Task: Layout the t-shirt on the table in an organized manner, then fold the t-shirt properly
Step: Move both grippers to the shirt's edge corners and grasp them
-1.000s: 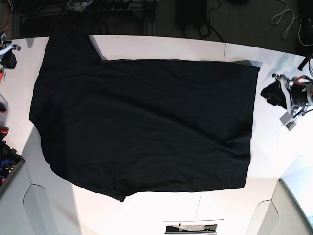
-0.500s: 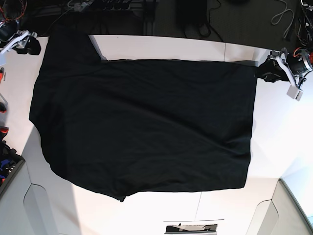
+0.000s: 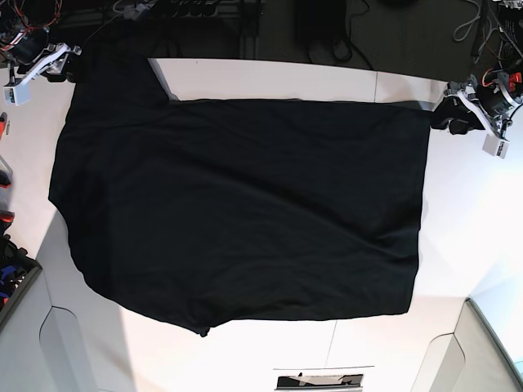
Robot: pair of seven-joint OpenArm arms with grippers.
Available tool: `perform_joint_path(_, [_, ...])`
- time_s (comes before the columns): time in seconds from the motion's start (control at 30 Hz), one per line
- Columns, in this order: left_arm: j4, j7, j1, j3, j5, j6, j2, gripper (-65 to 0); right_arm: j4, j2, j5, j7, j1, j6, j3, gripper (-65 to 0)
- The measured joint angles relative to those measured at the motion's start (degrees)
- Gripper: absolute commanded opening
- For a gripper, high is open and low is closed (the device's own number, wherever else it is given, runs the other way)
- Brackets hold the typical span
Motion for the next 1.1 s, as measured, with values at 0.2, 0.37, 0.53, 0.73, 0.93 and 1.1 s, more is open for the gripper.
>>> perform_joint_path(0.2, [-0.55, -0.26, -0.04, -0.04, -0.02, -0.02, 0.00, -26.5, 0.00, 0.00, 0.00, 0.22, 0.00, 0.00, 0.00, -32.5])
perform_joint_path(0.37, [-3.85, -2.08, -0.46, -0.26, -1.14, -0.59, 0.02, -26.5, 0.00, 0.00, -1.03, 1.01, 0.00, 0.00, 0.00, -32.4])
perform_joint_path(0.53, [-4.96, -3.23, -0.98, -0.52, -1.46, -0.55, 1.29, -26.5, 0.00, -0.22, -3.04, 3.41, 0.13, -0.74, 0.00, -32.2])
perform_joint_path(0.73, [-4.94, -4.11, -1.03, -0.59, -1.53, -0.57, 3.48, -26.5, -1.25, -2.58, -3.32, 4.39, 1.81, -0.87, 0.07, -32.2])
perform_joint_path(0.93, [-4.87, -4.87, -1.11, -0.66, -0.76, -0.74, 4.46, -26.5, -2.73, -4.02, -2.05, 5.20, 2.97, -0.85, 0.11, -32.2])
perform_joint_path(1.1, [-4.87, -3.93, -1.11, -0.63, -1.64, -0.74, 4.46, -26.5, -2.73, -5.29, -0.31, 5.14, 2.95, -0.59, 0.20, -32.2])
